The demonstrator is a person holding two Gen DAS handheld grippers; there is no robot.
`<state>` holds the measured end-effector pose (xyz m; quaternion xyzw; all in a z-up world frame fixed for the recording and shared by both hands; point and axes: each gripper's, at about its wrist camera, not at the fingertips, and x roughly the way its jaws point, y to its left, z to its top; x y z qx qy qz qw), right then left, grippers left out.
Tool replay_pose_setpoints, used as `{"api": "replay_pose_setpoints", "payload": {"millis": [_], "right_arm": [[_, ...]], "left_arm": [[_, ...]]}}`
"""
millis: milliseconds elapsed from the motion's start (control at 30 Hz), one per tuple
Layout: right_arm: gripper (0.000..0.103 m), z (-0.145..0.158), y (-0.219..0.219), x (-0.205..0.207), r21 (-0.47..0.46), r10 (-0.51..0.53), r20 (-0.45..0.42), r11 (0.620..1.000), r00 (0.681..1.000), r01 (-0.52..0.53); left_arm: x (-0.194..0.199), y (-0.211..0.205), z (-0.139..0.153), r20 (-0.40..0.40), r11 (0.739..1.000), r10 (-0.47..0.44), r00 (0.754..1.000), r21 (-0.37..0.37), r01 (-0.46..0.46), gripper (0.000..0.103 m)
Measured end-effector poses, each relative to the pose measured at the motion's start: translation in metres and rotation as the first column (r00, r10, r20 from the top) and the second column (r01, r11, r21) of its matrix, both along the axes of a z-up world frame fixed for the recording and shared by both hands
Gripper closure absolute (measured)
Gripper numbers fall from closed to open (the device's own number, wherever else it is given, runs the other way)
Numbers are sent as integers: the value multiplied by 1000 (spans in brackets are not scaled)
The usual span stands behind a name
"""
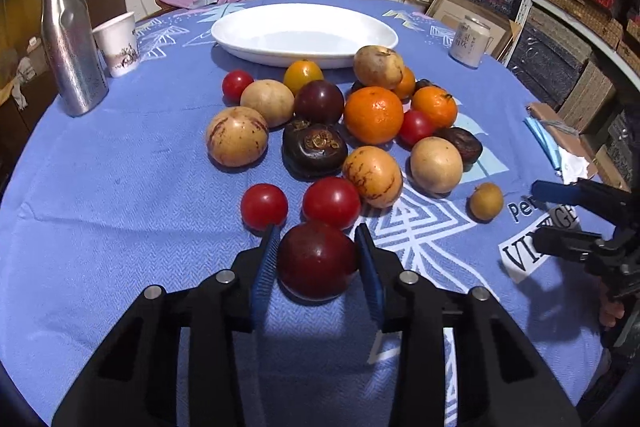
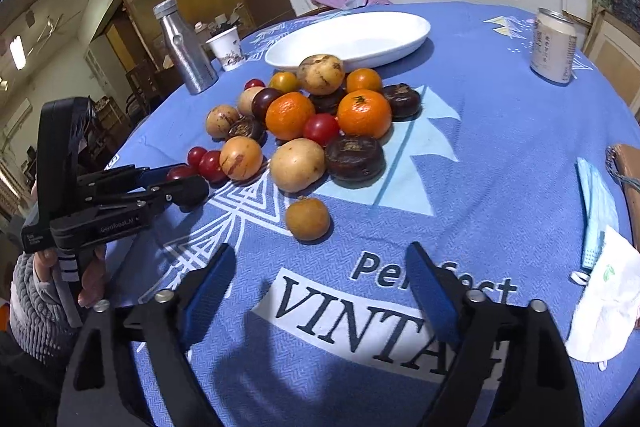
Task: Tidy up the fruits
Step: 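Grasp the dark red plum with the left tool while the right tool grasps a small yellow fruit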
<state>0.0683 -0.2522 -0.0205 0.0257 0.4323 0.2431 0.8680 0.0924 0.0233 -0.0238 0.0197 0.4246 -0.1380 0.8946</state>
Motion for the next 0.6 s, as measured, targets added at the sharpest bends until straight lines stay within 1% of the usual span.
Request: {"api": "replay_pose_setpoints", "payload": {"millis": [100,167,200,233,300,367,433,500,600], "right_arm": [[30,-3,11,6,-29,25,-15,999,1000,-26],[36,-3,20,11,-45,41,-15,998,999,-41],[42,-2,25,14,-56,52,-12,997,999,-53],[50,-2,29,17,-61,61,-13,996,998,-62],[59,-3,36,23,-75,71,-25,995,997,-73],[64,-6,41,27,-93,70,-23,993,997,-72],[71,-9,41,28,-107,69,-26,992,997,-72],[73,-9,38,27,-110,66,-24,992,998,-68],[74,-10,35,27,-81,63,-33,995,997,-65]], "left_arm": [[-1,7,0,-11,999,7,1000,-42,-7,65],[-1,12,0,-19,998,9,1000,-67,-10,65],[-1,13,0,-21,997,9,1000,-76,-10,65],[-1,14,0,-21,997,8,1000,-81,-10,65],[-1,14,-1,-21,996,5,1000,-86,-7,65],[-2,14,0,-17,996,-2,1000,-89,1,65],[-4,13,1,-11,996,-17,1000,-92,16,65],[-5,11,1,-9,995,-37,999,-96,36,65],[-5,7,1,-11,994,-59,998,-91,57,66]]}}
